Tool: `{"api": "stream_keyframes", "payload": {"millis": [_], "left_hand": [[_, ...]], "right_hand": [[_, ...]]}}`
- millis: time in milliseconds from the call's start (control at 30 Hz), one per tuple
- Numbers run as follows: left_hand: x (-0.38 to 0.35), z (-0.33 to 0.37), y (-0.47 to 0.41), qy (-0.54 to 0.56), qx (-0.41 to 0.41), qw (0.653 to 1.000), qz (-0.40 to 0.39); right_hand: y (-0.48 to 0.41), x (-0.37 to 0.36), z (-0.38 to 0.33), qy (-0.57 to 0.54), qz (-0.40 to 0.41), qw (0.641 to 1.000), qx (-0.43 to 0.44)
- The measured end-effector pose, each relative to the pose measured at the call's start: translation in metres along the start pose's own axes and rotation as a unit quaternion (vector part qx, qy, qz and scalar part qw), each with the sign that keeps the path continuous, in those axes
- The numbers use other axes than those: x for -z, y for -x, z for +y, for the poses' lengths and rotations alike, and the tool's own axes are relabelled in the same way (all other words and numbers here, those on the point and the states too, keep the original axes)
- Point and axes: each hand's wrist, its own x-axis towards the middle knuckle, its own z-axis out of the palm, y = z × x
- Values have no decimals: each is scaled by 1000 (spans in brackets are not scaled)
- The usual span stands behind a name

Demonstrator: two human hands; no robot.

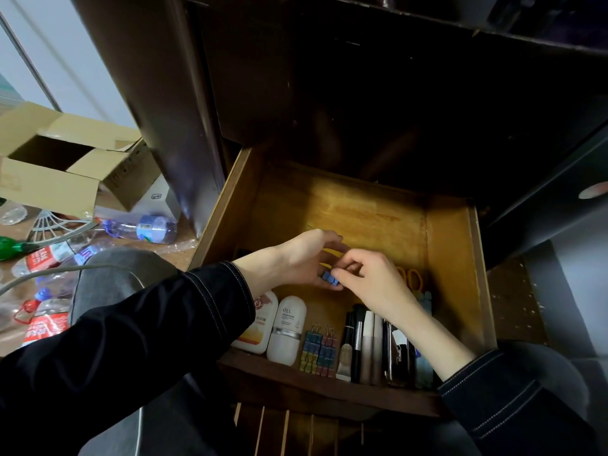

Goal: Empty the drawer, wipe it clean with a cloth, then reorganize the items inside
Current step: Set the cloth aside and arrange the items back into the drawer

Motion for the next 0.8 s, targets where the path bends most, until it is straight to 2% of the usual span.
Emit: {"api": "stream_keyframes", "payload": {"millis": [67, 133, 267, 467, 800], "left_hand": [[1, -1, -2, -39, -12, 999, 22], [4, -2, -6, -104, -33, 991, 77], [11, 1, -10, -113, -60, 978, 165], [11, 0, -9, -118, -65, 978, 158], [12, 0, -12, -121, -70, 977, 160]], "right_hand": [[-1, 0, 0, 2, 1, 1000, -2], [-1, 1, 1, 17, -4, 1000, -19], [1, -5, 3, 60, -134, 988, -42], [4, -15, 8, 113, -219, 969, -23], [4, -19, 10, 132, -264, 955, -6]]}}
